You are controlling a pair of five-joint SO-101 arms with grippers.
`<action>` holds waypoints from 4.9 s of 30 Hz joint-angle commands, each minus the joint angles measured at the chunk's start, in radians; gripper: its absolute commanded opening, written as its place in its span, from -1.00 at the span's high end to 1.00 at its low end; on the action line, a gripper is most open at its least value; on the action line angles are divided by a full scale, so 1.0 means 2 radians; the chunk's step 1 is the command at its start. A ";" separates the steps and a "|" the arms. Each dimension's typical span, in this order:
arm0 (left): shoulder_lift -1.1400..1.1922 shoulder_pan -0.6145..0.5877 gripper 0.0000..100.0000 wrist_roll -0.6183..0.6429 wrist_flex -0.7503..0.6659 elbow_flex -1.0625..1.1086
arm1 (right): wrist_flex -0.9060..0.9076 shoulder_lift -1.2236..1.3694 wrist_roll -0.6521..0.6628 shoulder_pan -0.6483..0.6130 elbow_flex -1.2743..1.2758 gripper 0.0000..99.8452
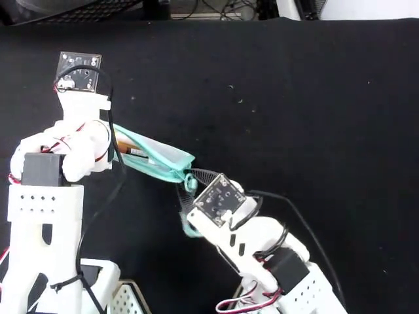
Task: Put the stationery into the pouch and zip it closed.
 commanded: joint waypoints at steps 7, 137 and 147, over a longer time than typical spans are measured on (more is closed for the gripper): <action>0.012 0.007 0.94 0.000 -0.011 0.040 | -0.001 -0.006 0.000 0.009 -0.017 0.81; -0.290 -0.065 0.60 0.096 -0.159 0.056 | -0.014 0.449 0.118 0.074 -0.497 0.98; -0.377 0.022 0.79 0.033 -0.342 0.307 | -0.013 0.446 0.091 0.018 -0.495 0.98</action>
